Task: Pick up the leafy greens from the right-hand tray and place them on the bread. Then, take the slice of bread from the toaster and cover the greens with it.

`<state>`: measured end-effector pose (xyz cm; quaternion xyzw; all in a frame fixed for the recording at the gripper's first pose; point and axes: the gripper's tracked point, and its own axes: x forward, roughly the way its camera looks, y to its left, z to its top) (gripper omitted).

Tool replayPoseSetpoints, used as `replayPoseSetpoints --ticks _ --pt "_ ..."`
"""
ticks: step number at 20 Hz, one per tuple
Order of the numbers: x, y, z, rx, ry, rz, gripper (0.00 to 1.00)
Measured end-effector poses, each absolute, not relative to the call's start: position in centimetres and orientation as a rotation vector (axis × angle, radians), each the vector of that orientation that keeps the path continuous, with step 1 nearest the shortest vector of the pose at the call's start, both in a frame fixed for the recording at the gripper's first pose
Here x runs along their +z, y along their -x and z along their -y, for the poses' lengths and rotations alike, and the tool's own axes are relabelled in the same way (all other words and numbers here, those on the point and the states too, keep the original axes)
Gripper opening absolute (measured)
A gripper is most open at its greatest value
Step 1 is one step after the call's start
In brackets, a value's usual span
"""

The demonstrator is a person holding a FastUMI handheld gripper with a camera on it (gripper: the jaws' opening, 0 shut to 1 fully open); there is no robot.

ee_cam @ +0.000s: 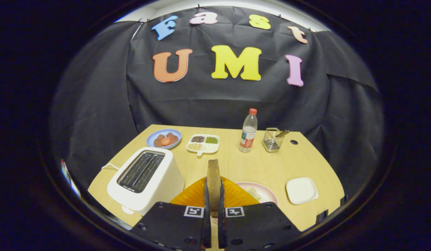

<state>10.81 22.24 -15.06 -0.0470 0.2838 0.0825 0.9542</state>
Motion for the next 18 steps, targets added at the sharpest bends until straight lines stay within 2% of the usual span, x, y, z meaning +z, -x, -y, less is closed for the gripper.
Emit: replayPoseSetpoints --ticks 8,18 --pt "-21.0 -11.6 -18.9 0.185 0.018 -0.652 0.09" --pt "-22.8 -13.0 -13.8 0.178 -0.003 -0.610 0.12"
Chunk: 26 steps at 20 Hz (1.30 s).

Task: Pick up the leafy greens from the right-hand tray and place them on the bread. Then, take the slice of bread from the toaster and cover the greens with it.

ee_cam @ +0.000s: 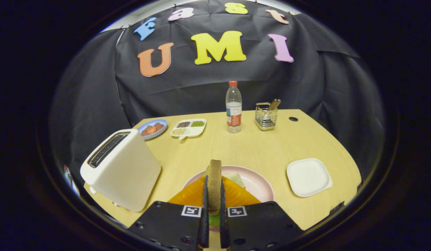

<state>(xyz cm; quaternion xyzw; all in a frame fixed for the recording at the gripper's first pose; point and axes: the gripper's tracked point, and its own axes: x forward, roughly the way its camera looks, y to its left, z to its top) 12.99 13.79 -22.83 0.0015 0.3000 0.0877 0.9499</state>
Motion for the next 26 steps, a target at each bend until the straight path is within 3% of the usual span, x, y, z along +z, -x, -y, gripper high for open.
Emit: replayPoseSetpoints --ticks 1,5,6,12,14,16,24,26 --pt "-23.5 -13.4 -13.1 0.169 0.008 -0.609 0.22" --pt "-25.4 -14.0 -11.1 0.146 -0.045 -0.654 0.22" --pt "-26.0 -14.0 -10.5 0.141 -0.064 -0.667 0.29" --pt "-28.5 -14.3 -9.2 0.140 -0.158 -0.714 0.30" --pt "-28.1 -14.5 -8.6 0.129 -0.181 -0.687 0.38" --pt "-27.6 -14.3 -8.3 0.116 -0.182 -0.667 0.38" --pt "-22.3 -12.3 -5.9 0.057 -0.084 -0.504 0.90" --pt "-20.1 -11.0 -5.6 0.051 -0.050 -0.440 0.91"
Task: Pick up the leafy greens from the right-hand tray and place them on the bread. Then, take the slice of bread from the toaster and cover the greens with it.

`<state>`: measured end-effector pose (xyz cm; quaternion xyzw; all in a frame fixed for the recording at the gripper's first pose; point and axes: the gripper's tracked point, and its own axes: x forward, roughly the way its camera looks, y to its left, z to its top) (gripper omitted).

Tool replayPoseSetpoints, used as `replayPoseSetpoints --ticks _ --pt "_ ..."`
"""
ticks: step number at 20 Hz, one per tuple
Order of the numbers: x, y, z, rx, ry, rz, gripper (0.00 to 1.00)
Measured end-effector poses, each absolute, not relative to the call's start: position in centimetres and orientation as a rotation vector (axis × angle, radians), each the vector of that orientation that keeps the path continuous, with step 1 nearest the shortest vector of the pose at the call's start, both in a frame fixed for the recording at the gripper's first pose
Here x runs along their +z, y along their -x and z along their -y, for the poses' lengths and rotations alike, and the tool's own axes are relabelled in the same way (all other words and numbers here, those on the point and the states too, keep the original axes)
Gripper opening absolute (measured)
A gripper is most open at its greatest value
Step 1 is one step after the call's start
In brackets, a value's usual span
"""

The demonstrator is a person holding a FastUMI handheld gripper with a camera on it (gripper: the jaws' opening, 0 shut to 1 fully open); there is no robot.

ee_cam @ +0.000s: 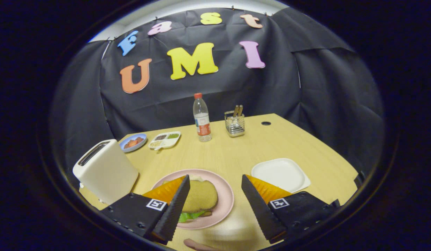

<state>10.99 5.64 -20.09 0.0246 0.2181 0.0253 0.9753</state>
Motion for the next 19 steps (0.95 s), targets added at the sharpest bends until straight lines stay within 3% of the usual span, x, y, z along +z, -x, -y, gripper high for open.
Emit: replayPoseSetpoints --ticks 11,19 --pt "-9.4 0.6 -4.6 0.072 0.031 -0.100 0.96" --pt "-7.4 6.5 -4.1 0.100 0.028 -0.029 0.96"
